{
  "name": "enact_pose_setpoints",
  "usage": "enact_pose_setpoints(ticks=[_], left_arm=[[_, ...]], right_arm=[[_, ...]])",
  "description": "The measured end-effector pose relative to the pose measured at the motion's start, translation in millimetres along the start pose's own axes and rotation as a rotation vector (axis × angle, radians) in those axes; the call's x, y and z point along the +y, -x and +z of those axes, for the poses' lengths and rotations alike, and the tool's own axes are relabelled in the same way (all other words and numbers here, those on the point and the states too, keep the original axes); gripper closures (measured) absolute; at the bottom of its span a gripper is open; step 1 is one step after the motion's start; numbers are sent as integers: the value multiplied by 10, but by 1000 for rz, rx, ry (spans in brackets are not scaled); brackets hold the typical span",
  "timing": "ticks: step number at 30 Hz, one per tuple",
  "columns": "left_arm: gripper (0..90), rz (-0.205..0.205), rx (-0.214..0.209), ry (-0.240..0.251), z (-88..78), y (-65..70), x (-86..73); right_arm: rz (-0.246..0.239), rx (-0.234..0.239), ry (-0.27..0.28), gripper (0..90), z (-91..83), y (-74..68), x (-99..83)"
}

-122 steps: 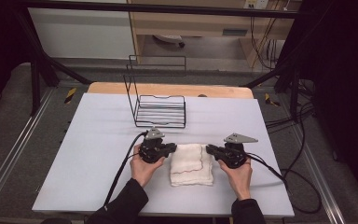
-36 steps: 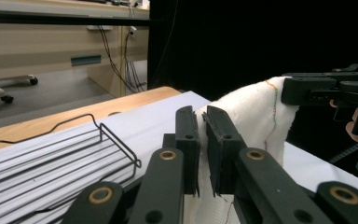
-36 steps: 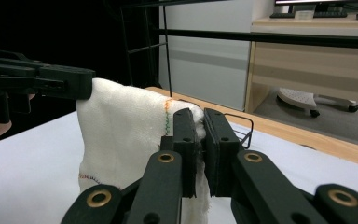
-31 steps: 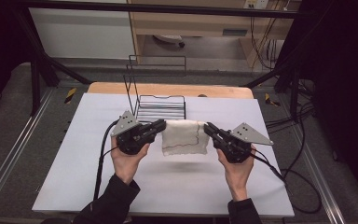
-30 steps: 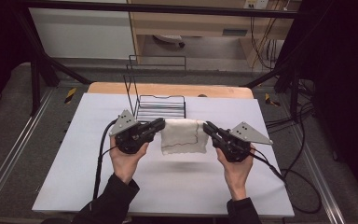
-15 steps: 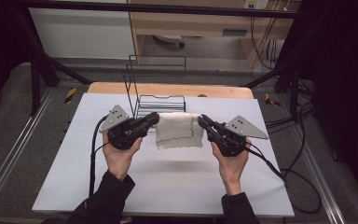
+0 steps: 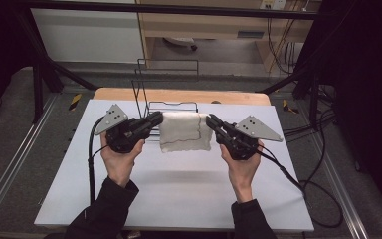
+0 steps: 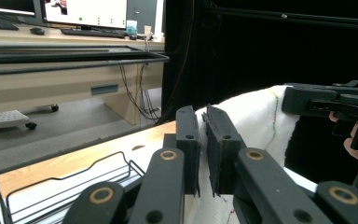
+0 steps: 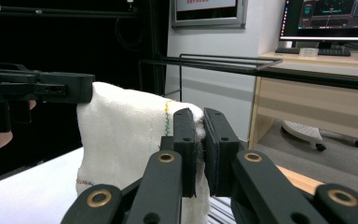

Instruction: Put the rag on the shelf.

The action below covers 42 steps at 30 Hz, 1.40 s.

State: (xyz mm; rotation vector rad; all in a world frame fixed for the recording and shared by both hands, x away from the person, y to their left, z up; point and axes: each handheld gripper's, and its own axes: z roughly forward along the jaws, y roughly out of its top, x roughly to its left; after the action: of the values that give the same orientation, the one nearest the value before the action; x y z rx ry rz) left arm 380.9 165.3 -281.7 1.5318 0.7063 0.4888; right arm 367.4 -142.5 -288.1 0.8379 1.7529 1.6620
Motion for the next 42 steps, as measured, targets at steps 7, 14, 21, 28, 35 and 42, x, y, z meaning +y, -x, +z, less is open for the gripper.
enact_pose_setpoints(ticks=[7, 14, 21, 28, 35, 42], left_arm=[[842, 5, 11, 18, -47, -57, 89], [842, 14, 22, 30, -81, -114, 201], [843, 20, 29, 38, -87, -167, 306], [843, 23, 33, 52, -77, -217, 410], [843, 36, 43, 67, -65, -253, 530], [843, 40, 53, 80, -46, -297, 651]], right_arm=[[-8, 1, 18, 844, 77, -35, 93], [-23, 3, 28, 844, 151, -68, 201], [-23, 3, 35, 844, 215, -77, 294], [-43, -3, 49, 844, 266, -80, 442], [-51, -11, 62, 844, 326, -76, 572], [-57, -13, 82, 844, 382, -64, 691]])
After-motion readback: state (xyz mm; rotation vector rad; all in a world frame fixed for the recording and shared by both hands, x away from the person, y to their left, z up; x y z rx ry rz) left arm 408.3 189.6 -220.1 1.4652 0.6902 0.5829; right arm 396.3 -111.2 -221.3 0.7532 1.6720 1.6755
